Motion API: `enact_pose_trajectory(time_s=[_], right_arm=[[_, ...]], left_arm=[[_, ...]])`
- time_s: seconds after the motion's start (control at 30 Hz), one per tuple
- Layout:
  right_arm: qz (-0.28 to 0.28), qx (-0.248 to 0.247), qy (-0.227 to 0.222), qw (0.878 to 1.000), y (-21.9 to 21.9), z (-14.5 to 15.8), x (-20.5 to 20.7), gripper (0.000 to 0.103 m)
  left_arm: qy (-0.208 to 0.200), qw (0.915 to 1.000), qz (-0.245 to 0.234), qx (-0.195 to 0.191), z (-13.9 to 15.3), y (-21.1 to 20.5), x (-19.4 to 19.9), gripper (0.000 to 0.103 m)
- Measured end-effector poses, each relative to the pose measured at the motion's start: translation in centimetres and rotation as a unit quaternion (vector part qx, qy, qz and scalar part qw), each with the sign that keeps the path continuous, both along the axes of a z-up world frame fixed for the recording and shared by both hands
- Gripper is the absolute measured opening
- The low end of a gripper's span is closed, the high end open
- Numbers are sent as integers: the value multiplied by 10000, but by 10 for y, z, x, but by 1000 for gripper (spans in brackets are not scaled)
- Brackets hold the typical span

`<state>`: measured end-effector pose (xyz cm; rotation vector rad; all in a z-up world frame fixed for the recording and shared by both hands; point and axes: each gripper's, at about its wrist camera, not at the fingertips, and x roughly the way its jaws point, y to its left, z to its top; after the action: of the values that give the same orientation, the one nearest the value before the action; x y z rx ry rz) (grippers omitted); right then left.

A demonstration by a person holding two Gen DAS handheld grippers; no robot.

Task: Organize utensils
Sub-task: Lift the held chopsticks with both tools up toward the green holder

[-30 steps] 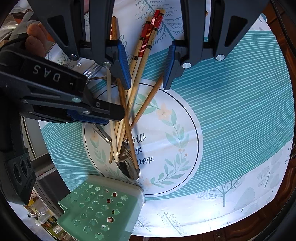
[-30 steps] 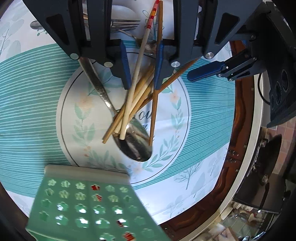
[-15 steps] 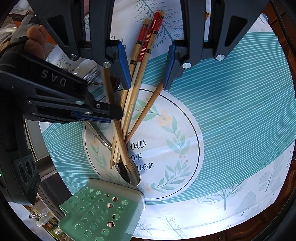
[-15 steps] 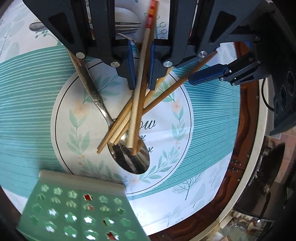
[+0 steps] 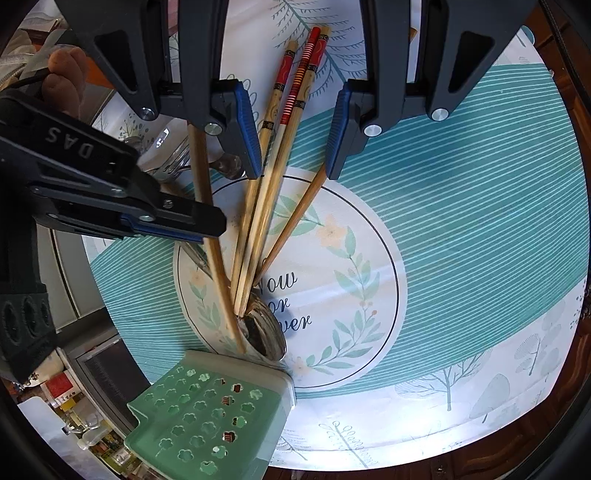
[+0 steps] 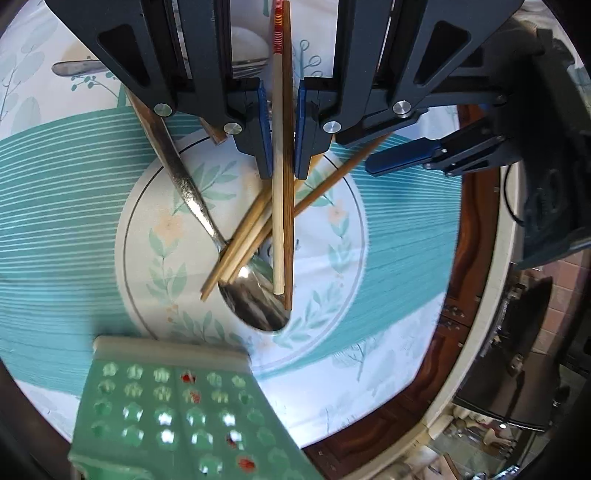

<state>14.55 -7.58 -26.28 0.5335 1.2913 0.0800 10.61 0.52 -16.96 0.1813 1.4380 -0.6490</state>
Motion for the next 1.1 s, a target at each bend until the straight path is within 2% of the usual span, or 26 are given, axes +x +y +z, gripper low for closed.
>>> enact_pose_trajectory(time_s=[0.3, 0.5, 0.63, 0.87, 0.97, 1.1], right_arm=[[83, -267, -1003, 9946, -12, 58, -26, 11], [-76, -557, -1718, 9835, -17, 105, -41, 11], [-310, -688, -2213, 9723, -28, 144, -42, 11], [-590, -856, -3040, 9470, -53, 223, -20, 11], [-709, -1061, -3407, 9315, -68, 258, -6, 11], [-960, -1338, -3787, 9108, -89, 299, 16, 11]], left_arm=[[-205, 9996, 58, -183, 25, -6, 14, 34], [-424, 9986, 29, -304, 49, -15, 22, 34], [-556, 9976, -4, -405, 68, -19, 24, 34], [-1130, 9914, 92, -657, 129, -31, 42, 34], [-1350, 9877, 208, -757, 151, -38, 57, 34], [-1625, 9837, 387, -670, 171, -48, 78, 34]])
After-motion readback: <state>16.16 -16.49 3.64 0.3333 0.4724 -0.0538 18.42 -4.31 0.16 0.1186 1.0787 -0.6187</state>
